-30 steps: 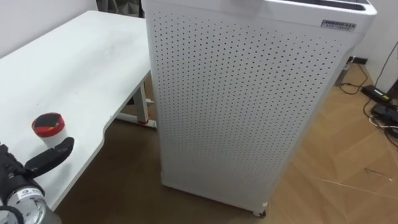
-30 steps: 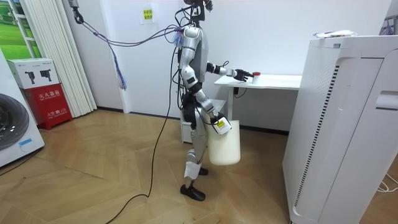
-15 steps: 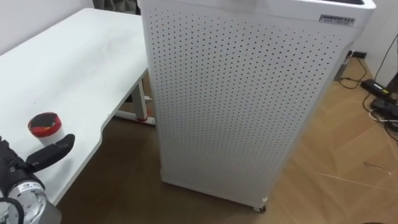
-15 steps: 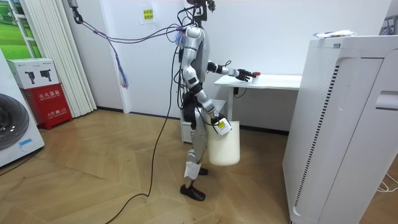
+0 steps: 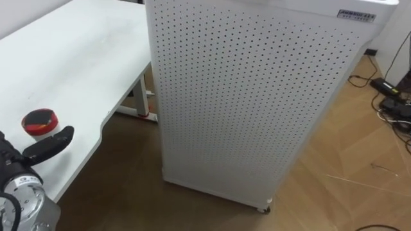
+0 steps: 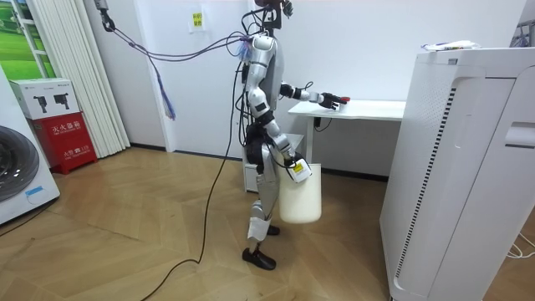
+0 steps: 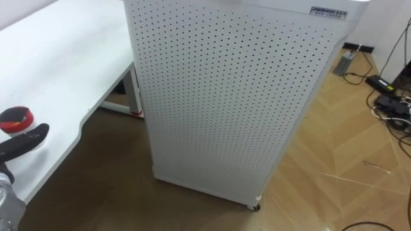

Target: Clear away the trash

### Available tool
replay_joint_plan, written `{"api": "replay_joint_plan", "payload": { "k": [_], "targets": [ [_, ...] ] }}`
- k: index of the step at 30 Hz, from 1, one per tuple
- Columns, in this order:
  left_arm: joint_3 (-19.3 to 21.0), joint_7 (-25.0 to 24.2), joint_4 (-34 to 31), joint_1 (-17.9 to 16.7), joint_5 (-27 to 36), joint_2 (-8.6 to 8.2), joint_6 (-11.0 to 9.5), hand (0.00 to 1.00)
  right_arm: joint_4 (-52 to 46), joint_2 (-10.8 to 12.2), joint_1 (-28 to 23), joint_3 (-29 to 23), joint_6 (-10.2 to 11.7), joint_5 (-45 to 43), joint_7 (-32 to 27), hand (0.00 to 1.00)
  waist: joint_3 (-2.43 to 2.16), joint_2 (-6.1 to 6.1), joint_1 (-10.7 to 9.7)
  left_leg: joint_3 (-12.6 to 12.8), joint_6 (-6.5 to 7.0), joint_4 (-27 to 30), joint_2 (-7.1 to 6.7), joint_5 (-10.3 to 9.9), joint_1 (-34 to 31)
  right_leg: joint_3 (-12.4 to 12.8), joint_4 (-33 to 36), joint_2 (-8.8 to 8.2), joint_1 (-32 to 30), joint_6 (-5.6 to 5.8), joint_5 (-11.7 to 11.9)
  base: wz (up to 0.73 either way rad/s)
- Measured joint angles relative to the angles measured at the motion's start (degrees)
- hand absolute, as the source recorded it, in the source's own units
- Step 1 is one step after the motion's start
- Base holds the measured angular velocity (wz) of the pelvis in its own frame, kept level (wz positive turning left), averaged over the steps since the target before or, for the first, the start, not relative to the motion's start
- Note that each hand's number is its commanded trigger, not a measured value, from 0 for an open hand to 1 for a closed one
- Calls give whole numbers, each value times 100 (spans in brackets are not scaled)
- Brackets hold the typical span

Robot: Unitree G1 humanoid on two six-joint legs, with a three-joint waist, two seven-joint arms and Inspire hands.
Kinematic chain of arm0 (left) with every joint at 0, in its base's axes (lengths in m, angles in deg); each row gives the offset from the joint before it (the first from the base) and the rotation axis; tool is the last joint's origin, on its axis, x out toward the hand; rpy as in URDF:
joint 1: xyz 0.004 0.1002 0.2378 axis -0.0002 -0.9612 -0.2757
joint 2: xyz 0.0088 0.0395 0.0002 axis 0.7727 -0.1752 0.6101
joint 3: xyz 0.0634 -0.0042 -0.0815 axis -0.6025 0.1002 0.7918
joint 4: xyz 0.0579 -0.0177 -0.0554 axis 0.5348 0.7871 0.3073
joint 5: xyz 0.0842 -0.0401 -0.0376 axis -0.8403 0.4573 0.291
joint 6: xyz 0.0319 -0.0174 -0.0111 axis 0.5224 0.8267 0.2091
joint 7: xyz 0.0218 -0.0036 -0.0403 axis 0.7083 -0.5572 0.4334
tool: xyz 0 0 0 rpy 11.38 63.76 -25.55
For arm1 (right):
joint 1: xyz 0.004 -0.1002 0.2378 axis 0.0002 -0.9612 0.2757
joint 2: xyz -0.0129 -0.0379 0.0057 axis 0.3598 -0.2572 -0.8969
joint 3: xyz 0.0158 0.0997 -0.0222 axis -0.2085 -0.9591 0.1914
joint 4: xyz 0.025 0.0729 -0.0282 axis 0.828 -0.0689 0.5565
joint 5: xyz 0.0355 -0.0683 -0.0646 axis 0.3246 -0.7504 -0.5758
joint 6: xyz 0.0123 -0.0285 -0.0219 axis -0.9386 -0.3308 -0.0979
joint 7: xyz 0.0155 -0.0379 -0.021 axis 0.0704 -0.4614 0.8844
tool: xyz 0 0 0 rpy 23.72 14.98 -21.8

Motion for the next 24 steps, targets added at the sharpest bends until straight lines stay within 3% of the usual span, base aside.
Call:
{"api": "replay_joint_plan", "payload": {
  "k": [7, 13, 17, 18, 19, 24],
  "targets": [
    [-3, 1, 63, 61, -47, 105, 15, 0, 18, 3, 36, 1, -32, -20, 1, 100, -6, -6, -109, 32, 1, 94, 0, 1, -142, 7, 6, -2, -105, -5, 19, 0],
    [-39, 3, 71, 195, -77, 163, 219, 0, 17, 4, 45, 1, -43, -24, 0, 100, -5, -4, -128, 69, 2, 106, 5, 1, -171, 46, 6, 1, -148, 1, 61, -4],
    [-130, 3, 103, 253, -75, 168, 236, 0, 21, 5, 97, 1, -43, -48, 0, 100, -3, -2, -208, 86, 2, 138, 4, 1, -195, 59, 6, 2, -159, 5, 79, 0],
    [-127, 5, 107, 260, -75, 168, 236, 65, 21, 5, 101, 0, -43, -60, 0, 100, -2, -1, -230, 86, 2, 137, 5, 1, -195, 59, 6, 2, -159, 4, 80, 0],
    [-131, -3, 108, 267, -75, 168, 236, 100, 21, 4, 105, -2, -43, -86, -1, 100, -1, 1, -259, 89, 2, 137, 6, 1, -195, 61, 6, 3, -161, 3, 81, 0],
    [-165, -122, 111, 310, -73, 168, 236, 100, 22, 6, 106, -3, -42, -123, -2, 100, 8, 16, -314, 119, 3, 133, 22, 0, -200, 84, 5, 17, -175, -2, 88, -2]
  ]
}}
